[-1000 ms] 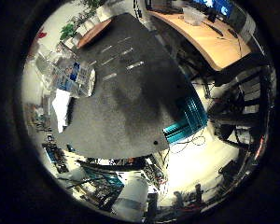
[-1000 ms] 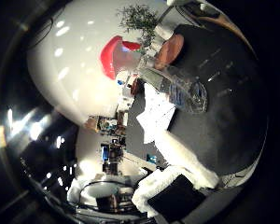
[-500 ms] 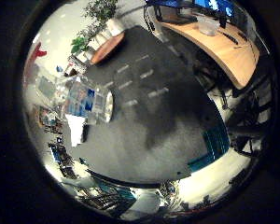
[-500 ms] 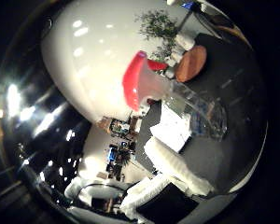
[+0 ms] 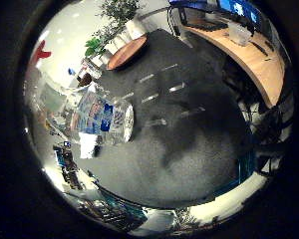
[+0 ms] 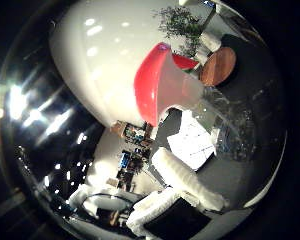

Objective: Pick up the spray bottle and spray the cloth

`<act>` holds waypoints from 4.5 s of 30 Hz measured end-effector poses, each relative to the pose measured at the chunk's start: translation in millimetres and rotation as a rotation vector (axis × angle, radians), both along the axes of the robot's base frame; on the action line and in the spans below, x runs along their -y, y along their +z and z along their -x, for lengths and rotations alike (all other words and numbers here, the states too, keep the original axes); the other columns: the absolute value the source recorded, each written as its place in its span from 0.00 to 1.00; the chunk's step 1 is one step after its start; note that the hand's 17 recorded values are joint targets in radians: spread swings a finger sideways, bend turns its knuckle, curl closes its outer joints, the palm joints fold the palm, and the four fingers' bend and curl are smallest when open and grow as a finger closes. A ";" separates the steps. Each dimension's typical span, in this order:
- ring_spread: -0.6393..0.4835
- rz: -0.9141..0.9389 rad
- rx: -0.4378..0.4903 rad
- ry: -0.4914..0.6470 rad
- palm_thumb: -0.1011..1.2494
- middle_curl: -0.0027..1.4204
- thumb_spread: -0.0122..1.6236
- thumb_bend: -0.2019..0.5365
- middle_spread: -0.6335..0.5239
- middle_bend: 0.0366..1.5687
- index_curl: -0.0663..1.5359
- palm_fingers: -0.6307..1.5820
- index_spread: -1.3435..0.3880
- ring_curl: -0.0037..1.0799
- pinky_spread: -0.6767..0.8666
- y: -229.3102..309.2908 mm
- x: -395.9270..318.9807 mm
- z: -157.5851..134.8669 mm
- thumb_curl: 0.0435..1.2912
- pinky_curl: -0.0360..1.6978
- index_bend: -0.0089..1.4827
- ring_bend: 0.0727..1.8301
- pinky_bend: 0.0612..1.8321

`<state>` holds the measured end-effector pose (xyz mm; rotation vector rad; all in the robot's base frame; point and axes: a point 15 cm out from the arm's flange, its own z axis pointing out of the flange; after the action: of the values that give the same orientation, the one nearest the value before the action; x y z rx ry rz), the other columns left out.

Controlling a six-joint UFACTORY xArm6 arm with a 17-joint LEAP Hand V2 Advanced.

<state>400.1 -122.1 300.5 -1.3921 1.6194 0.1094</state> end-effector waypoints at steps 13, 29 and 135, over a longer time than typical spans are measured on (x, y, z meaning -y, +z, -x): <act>0.71 -0.051 0.004 0.013 0.49 0.25 0.75 0.25 0.65 0.19 0.20 0.34 0.66 0.24 0.66 -10.2 -5.0 -29.8 0.20 0.19 0.11 0.16 0.20; 0.60 -0.192 0.138 0.009 0.58 0.27 0.75 0.25 0.57 0.24 0.22 0.47 0.66 0.26 0.57 -6.0 -17.0 -50.0 0.22 0.18 0.12 0.26 0.22; 0.36 0.012 -0.207 0.618 0.72 0.74 0.67 0.25 0.32 0.69 0.63 0.77 0.60 0.70 0.25 71.3 -165.4 43.5 0.42 0.75 0.63 0.73 0.56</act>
<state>356.7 43.2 371.8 -1.8989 1.2951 0.6227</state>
